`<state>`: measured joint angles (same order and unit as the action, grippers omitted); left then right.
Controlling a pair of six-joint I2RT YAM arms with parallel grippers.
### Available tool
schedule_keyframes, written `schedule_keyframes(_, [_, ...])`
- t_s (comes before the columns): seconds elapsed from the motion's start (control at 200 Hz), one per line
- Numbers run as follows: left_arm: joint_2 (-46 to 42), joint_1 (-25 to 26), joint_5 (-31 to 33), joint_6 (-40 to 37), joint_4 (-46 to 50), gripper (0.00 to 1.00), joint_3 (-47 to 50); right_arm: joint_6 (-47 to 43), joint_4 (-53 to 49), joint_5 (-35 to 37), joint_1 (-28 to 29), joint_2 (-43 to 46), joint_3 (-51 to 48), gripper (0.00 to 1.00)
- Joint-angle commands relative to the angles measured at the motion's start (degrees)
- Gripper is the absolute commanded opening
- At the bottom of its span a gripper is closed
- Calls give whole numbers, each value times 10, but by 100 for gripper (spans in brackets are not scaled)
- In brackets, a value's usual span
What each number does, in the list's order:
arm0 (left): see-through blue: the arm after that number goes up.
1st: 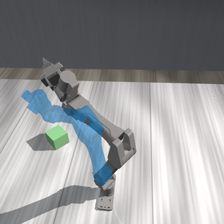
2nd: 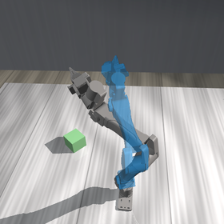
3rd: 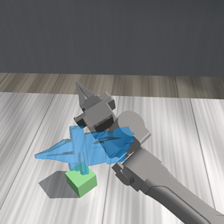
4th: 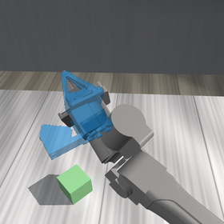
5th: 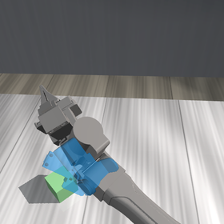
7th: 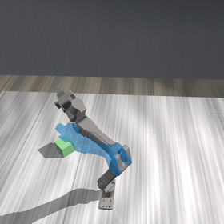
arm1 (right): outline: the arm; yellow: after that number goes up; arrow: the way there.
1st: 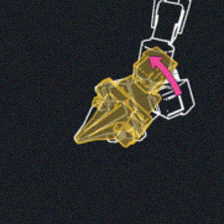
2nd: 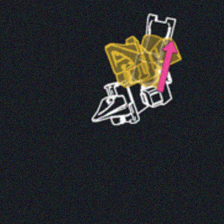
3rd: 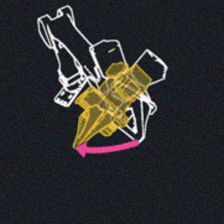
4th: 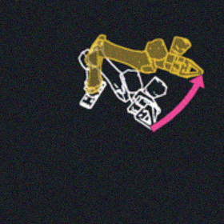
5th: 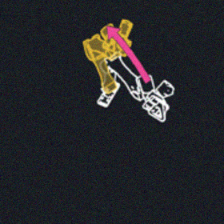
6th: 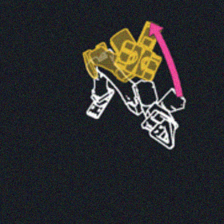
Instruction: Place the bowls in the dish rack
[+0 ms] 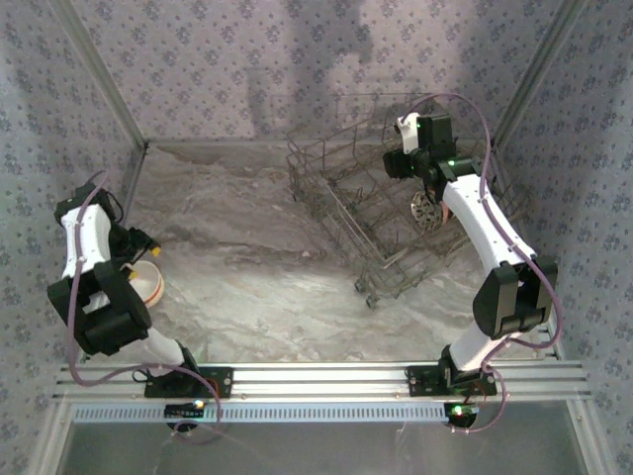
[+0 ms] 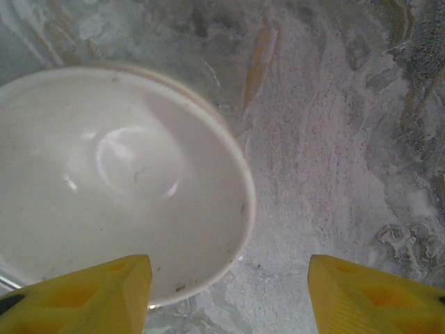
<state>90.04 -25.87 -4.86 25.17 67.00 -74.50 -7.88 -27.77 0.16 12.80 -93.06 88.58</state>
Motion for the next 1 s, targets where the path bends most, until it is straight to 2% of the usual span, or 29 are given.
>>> schedule_keyframes(0.0, [34, 22, 28, -37, -1, 60, -31, 8, -12, 0, 1, -15, 26, 61])
schedule_keyframes(0.515, [94, 35, 52, -55, 7, 37, -35, 6, -6, 15, 1, -29, 34, 61])
schedule_keyframes(0.895, [112, 37, 58, -71, 8, 30, -29, 4, -8, 13, -1, -37, 41, 61])
schedule_keyframes(0.994, [112, 38, 58, -72, 7, 25, -25, 3, -8, 13, -2, -38, 41, 61])
